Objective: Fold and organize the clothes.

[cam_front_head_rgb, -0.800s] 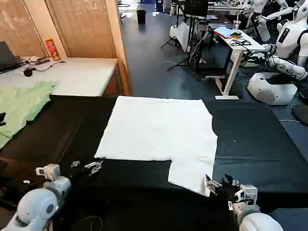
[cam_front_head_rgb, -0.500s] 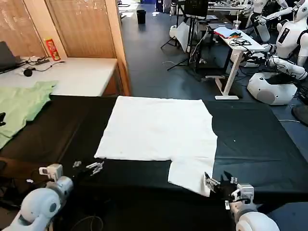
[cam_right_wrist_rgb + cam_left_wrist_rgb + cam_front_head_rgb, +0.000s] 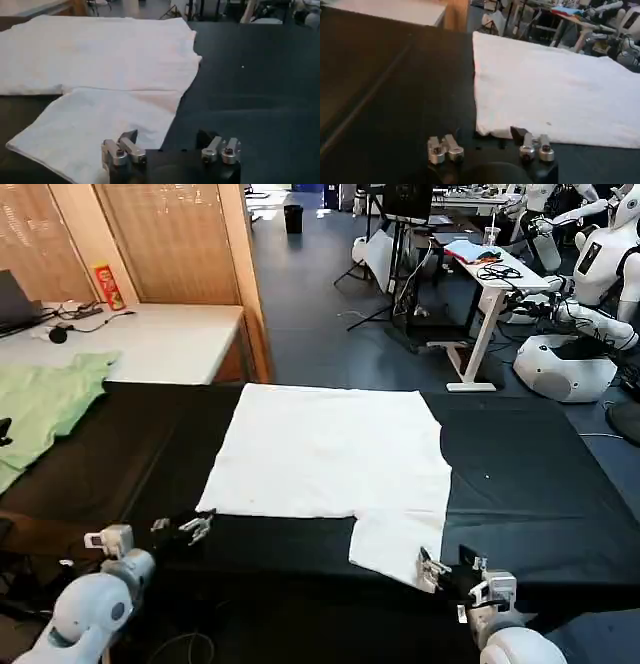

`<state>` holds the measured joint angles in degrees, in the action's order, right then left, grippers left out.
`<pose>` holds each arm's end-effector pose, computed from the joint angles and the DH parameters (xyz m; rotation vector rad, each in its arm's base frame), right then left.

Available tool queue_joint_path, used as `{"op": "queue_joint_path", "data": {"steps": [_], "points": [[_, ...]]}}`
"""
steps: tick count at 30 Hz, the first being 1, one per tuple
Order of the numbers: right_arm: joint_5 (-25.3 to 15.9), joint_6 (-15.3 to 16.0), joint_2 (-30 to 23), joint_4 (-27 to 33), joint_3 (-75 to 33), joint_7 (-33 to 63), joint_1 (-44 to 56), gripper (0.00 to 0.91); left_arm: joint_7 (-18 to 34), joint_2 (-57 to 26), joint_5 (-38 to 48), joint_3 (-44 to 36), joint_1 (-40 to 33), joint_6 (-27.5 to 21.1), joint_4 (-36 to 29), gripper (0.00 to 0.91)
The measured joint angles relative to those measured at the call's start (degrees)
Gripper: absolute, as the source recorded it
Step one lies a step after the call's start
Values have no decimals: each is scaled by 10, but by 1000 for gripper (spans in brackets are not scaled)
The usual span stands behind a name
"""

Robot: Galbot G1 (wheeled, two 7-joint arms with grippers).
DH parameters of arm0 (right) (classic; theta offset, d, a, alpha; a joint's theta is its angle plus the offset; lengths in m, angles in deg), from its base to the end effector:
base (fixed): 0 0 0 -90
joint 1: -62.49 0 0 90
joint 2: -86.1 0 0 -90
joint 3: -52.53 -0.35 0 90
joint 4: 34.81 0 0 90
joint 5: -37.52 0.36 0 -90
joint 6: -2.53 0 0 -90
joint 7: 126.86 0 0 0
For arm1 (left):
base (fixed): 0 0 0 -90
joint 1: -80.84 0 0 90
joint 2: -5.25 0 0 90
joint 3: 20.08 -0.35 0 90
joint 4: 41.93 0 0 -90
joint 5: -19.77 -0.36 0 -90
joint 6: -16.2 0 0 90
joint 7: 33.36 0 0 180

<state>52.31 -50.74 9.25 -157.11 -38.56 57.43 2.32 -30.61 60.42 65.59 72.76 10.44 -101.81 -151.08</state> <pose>0.1882 -0.0415 -0.2834 0.0615 -2.5323 0.0097 0.2594 0.1463 -0.2842 -0.1953 -2.5839 0.2081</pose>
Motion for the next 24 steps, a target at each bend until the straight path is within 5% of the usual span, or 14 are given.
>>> {"op": "queue_joint_path", "data": {"steps": [3, 14, 24], "points": [[-1, 0, -4, 0, 2, 4, 4, 68, -1, 4, -4, -2, -1, 0, 0, 29], [19, 22, -8, -55, -16, 36, 46, 10, 7, 4, -11, 14, 25, -5, -31, 0], [15, 21, -14, -135, -39, 40, 111, 10, 26, -12, 12, 67, 119, 15, -106, 0]]}}
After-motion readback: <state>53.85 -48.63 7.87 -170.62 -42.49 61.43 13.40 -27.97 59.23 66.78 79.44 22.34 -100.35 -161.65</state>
